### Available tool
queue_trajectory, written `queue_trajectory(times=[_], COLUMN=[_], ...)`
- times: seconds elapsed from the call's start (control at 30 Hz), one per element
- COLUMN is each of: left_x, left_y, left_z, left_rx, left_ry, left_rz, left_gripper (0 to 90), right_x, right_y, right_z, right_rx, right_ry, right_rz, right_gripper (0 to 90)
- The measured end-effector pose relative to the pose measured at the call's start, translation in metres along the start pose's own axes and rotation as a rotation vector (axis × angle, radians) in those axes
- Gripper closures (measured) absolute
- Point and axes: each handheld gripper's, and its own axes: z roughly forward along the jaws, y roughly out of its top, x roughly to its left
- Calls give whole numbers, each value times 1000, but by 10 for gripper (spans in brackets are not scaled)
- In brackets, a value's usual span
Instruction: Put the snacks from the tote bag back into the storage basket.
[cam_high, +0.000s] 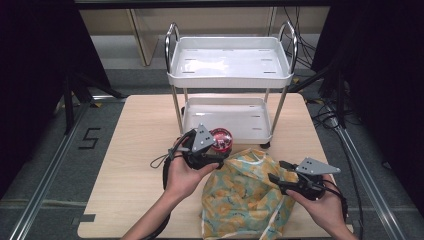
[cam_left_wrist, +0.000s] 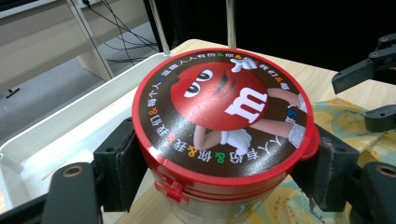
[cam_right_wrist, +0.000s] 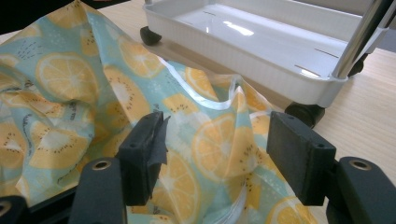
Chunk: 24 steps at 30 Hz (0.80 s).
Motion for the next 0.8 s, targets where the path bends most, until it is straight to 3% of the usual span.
queue_trajectory(times=[0.8], left_x=[8], left_y=[-2], left_z=[9], left_rx=[11], left_ry=[15], left_rz=[-9], left_gripper=[253], right_x=[1], right_y=[0], right_z=[0], right_rx=[-4], right_ry=[-1], right_rz=[2], right_gripper=[377])
